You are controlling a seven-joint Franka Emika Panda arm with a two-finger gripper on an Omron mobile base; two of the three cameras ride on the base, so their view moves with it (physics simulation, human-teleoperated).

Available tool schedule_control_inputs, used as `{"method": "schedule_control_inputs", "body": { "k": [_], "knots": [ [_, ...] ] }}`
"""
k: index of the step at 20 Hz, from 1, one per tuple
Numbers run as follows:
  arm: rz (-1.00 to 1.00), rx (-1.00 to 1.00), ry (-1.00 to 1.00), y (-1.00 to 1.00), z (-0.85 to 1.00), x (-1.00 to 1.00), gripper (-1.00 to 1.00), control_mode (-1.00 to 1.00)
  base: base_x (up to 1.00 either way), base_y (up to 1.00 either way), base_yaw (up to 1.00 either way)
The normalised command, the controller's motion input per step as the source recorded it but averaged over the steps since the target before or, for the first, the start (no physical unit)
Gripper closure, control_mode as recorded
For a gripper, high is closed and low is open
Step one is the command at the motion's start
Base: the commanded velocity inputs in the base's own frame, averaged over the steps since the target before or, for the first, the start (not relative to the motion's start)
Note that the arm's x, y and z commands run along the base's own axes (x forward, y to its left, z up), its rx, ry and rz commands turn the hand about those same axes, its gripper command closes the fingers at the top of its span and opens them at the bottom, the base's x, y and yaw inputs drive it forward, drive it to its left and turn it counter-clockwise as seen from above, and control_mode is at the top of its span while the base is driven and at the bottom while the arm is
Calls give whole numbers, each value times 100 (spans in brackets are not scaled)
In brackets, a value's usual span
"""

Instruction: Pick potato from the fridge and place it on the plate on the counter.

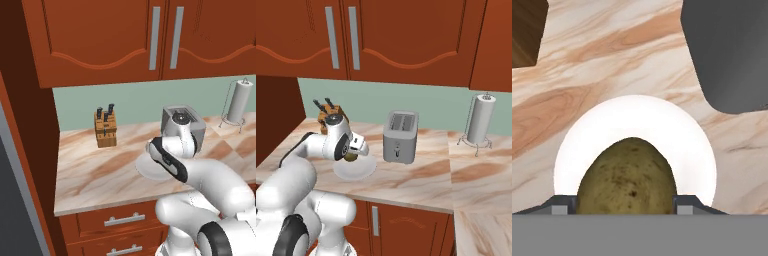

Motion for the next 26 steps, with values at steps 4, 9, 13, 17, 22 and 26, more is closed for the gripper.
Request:
{"method": "schedule_control_inputs", "body": {
  "k": [4, 9, 13, 17, 22, 26],
  "knots": [
    [0, 0, 0, 0, -49, 43, 100, -100, 0, 0, 0],
    [0, 0, 0, 0, -34, 21, 100, -100, 0, 0, 0],
    [0, 0, 0, 0, -12, 8, -100, -100, 0, 0, 0],
    [0, 0, 0, 0, -1, 0, -100, -100, 0, 0, 0],
    [0, 0, 2, 0, 0, 0, -100, -100, 0, 0, 0],
    [0, 0, 1, 0, 0, 0, -100, -100, 0, 0, 0]
  ]
}}
